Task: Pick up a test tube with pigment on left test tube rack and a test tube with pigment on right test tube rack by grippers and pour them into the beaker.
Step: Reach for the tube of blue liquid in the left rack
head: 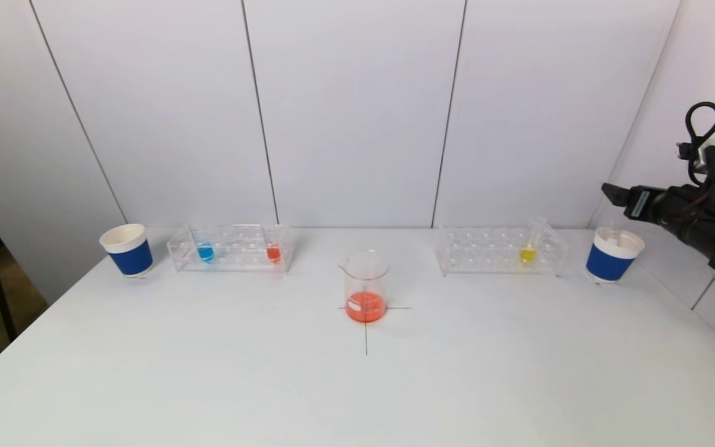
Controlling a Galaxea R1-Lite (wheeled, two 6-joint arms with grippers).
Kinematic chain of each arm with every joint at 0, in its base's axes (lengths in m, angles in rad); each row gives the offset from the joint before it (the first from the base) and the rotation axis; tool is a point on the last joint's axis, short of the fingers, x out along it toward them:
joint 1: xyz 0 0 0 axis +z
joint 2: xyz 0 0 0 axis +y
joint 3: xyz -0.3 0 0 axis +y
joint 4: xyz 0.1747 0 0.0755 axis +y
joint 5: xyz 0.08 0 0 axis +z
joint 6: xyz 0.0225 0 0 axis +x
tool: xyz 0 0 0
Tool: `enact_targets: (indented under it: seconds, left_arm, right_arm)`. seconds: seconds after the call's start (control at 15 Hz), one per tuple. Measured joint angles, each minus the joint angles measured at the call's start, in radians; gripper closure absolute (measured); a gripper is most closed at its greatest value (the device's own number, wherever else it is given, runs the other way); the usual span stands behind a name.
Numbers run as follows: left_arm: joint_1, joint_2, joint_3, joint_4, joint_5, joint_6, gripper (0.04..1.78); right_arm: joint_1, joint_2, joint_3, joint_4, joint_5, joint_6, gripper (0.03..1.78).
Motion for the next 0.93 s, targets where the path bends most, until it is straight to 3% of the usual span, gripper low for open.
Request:
enact_targets:
  seconds: [0.2, 0.33, 0.6, 0.93]
  left_arm:
    - [0.0, 0.0, 0.0, 0.0, 0.0, 0.0, 0.1]
    - [0.0, 0.0, 0.0, 0.0, 0.0, 0.0, 0.1]
    - [0.0, 0.0, 0.0, 0.0, 0.0, 0.0, 0.1]
    - [0.0, 0.0, 0.0, 0.0, 0.0, 0.0, 0.1]
  right_arm:
    - [0.007, -0.106, 0.087, 0.0, 0.06, 0.031, 0.04]
    - [0.027, -0.171, 0.15, -0.01, 0.076, 0.033, 0.04]
    - [0.069, -0.291, 0.318, -0.101, 0.08, 0.032, 0.04]
    - [0.163, -0.523, 0.582, -0.126, 0.062, 0.044, 0.04]
